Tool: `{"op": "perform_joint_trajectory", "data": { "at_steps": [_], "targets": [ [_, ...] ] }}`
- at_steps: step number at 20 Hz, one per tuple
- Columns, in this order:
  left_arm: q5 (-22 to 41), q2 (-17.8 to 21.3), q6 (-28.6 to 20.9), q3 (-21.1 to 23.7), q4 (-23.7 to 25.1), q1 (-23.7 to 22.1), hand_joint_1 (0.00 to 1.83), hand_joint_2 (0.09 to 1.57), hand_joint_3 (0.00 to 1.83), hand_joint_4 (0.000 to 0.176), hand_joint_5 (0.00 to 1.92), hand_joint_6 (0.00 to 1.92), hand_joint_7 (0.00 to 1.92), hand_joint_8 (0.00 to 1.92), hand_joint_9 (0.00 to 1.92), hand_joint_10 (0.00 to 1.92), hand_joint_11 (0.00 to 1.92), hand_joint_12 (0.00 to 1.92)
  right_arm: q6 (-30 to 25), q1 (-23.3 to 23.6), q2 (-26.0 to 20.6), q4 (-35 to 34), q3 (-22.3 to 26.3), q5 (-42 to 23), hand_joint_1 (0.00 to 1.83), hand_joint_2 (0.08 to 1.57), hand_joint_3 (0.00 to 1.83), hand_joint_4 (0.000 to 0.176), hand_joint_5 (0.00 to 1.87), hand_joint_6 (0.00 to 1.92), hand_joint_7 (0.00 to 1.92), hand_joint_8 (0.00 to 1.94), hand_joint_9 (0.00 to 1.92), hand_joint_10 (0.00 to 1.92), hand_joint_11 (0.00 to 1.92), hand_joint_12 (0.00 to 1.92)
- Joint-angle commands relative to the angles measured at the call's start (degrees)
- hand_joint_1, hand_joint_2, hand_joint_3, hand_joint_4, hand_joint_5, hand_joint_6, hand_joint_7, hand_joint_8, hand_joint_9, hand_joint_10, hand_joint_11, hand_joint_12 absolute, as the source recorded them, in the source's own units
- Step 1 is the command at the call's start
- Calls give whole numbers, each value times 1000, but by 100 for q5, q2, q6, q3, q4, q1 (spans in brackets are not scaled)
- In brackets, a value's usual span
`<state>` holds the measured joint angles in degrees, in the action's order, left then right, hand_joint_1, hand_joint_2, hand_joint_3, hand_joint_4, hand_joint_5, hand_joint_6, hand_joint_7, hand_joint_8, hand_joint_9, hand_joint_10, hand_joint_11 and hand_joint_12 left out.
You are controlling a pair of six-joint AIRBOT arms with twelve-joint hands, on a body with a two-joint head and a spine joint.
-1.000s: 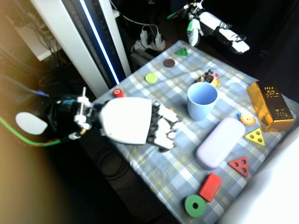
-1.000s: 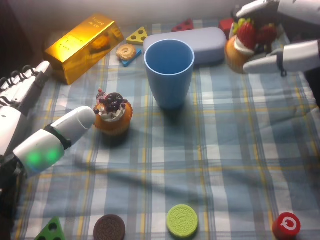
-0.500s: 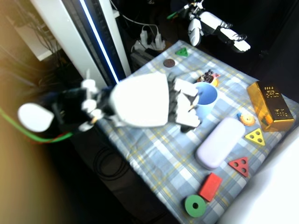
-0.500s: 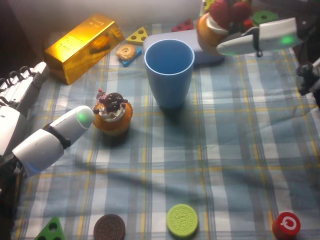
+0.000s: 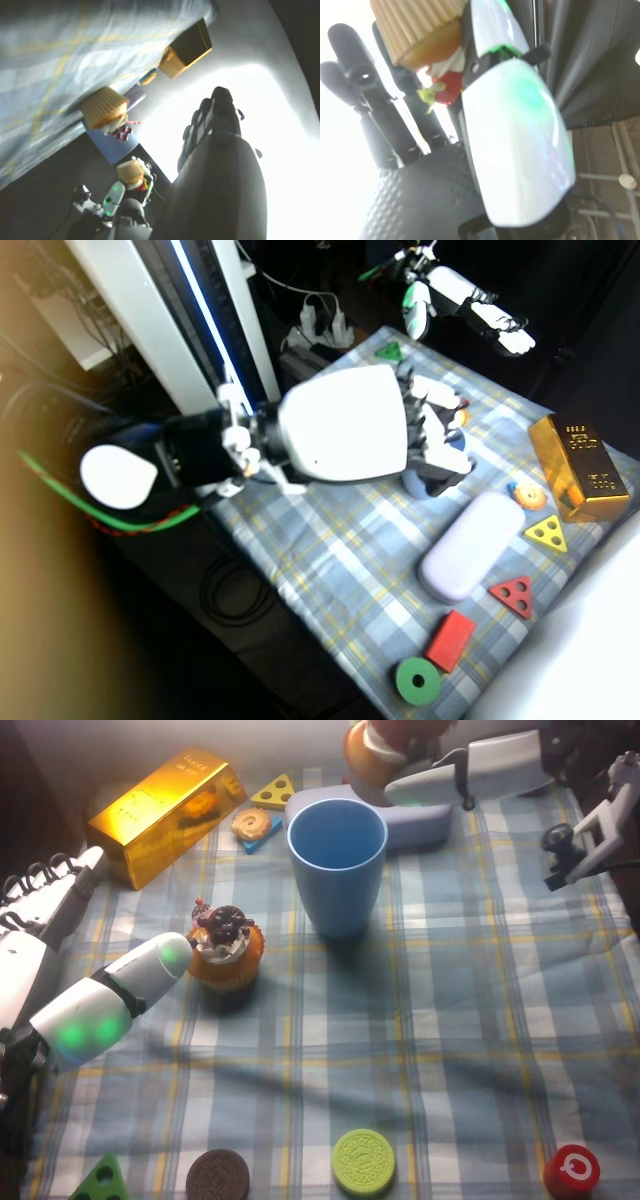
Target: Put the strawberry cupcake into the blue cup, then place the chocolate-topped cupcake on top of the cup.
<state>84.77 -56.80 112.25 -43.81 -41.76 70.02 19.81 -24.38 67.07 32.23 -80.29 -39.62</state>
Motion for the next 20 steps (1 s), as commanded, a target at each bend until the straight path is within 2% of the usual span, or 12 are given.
{"op": "perform_joint_trajectory", "data": {
  "at_steps": [1, 2, 3, 4, 5, 6, 11, 13, 17, 18, 19, 20],
  "targets": [
    [610, 21, -30, -59, 292, -61, 0, 934, 0, 43, 92, 5, 93, 7, 41, 8, 0, 0, -34, 122, 48, -248, -13, -592, 659, 1181, 0, 0, 997, 67, 1135, 0, 1147, 4, 538, 1340],
    [584, 22, -29, -66, 300, -72, 0, 931, 0, 52, 88, 2, 95, 7, 46, 9, 0, 0, -34, 127, 84, -247, -13, -600, 693, 1177, 0, 0, 1009, 31, 1107, 1, 1142, 4, 515, 1459],
    [566, 22, -28, -71, 305, -77, 0, 940, 2, 58, 83, 0, 95, 6, 46, 8, 0, 0, -34, 137, 126, -231, -13, -610, 696, 1179, 0, 0, 997, 12, 897, 0, 895, 0, 379, 1282],
    [559, 20, -28, -75, 305, -77, 0, 939, 1, 50, 80, 0, 87, 2, 38, 4, 0, 0, -34, 153, 186, -192, -13, -611, 662, 1184, 0, 0, 987, 3, 867, 2, 845, 0, 335, 1264],
    [559, 19, -28, -76, 305, -77, 0, 938, 1, 42, 96, 7, 101, 8, 56, 11, 0, 0, -34, 161, 222, -163, -12, -611, 656, 1190, 0, 0, 980, 1, 962, 19, 968, 55, 422, 1332],
    [559, 19, -28, -76, 305, -77, 0, 932, 0, 53, 94, 6, 103, 7, 57, 10, 0, 0, -34, 161, 247, -160, -12, -612, 647, 1191, 0, 0, 966, 0, 955, 7, 958, 39, 431, 1277],
    [568, 19, -30, -71, 305, -79, 0, 946, 4, 42, 92, 7, 95, 2, 50, 5, 0, 0, -34, 159, 277, -297, -35, -702, 660, 1191, 2, 0, 953, 2, 917, 0, 916, 1, 381, 1246],
    [577, 31, -30, -70, 305, -79, 0, 944, 2, 49, 87, 4, 88, 0, 44, 2, 0, 0, -34, 158, 286, -307, -43, -701, 691, 1179, 0, 0, 957, 2, 1027, 26, 1052, 72, 490, 1429],
    [592, 40, -30, -56, 305, -78, 0, 927, 0, 69, 74, 0, 90, 1, 45, 1, 0, 0, -34, 120, 328, -329, -66, -701, 625, 1184, 0, 0, 924, 0, 881, 0, 873, 5, 345, 1235],
    [594, 54, -30, -52, 305, -78, 0, 938, 1, 62, 80, 3, 93, 3, 48, 2, 0, 0, -34, 93, 357, -329, -76, -701, 621, 1176, 0, 0, 902, 0, 911, 6, 916, 20, 380, 1295],
    [602, 62, -30, -48, 305, -78, 0, 945, 4, 64, 79, 2, 95, 3, 47, 1, 0, 0, -34, 73, 388, -328, -84, -701, 491, 1204, 3, 0, 843, 1, 942, 17, 941, 38, 383, 1437],
    [605, 64, -30, -48, 305, -78, 0, 946, 4, 68, 81, 3, 100, 5, 48, 2, 0, 0, -34, 68, 399, -324, -87, -701, 497, 1229, 0, 0, 834, 0, 961, 72, 842, 450, 422, 1596]
  ]
}}
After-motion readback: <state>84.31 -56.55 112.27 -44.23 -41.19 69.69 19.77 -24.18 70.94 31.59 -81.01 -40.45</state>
